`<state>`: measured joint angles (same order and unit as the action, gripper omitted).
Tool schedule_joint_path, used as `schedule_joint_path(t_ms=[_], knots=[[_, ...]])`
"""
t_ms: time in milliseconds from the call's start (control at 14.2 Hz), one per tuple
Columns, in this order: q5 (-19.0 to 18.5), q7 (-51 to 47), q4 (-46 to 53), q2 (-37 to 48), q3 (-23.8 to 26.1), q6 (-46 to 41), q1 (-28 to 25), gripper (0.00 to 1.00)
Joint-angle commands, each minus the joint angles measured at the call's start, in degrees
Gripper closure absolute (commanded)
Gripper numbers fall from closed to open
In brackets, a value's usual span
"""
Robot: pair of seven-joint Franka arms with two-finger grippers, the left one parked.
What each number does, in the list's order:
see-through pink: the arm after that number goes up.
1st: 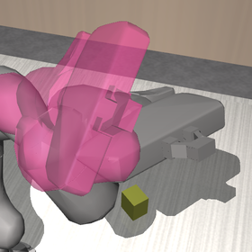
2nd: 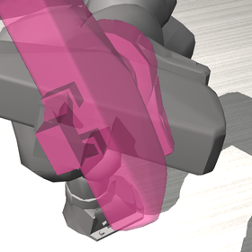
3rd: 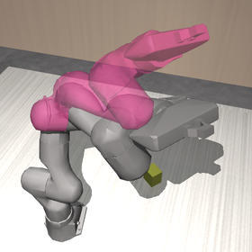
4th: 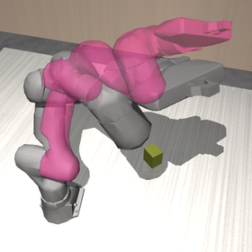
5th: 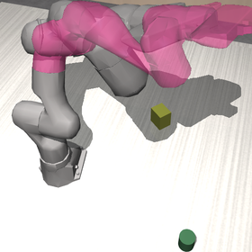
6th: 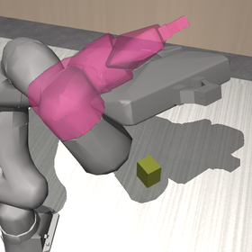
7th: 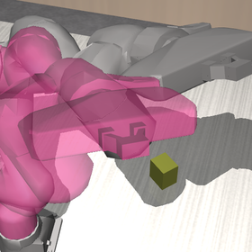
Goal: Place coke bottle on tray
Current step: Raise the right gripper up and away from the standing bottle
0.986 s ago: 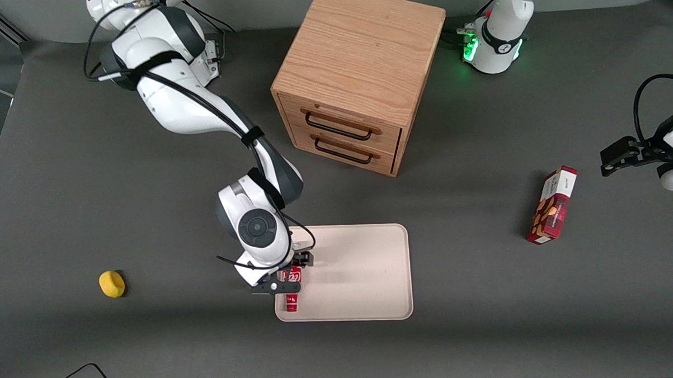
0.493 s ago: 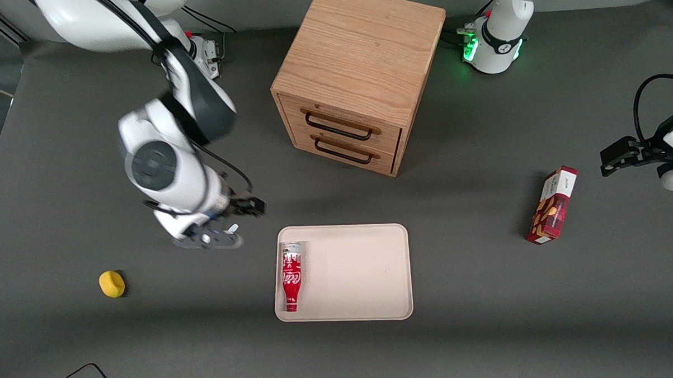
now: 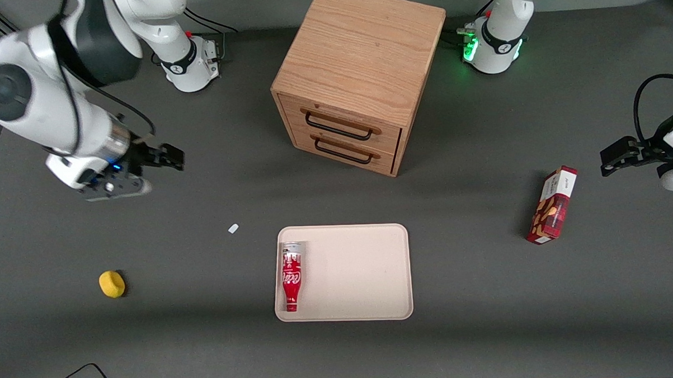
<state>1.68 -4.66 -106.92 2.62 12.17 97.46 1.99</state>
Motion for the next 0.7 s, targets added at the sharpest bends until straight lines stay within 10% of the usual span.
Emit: schedule_joint_path(t_ms=[0, 634], knots=[[1.6, 11.0, -4.3, 7.4, -10.9, -2.9, -5.4, 0.0], [-0.3, 3.3, 1.3, 5.1, -16.2, -3.1, -13.9, 0.0]])
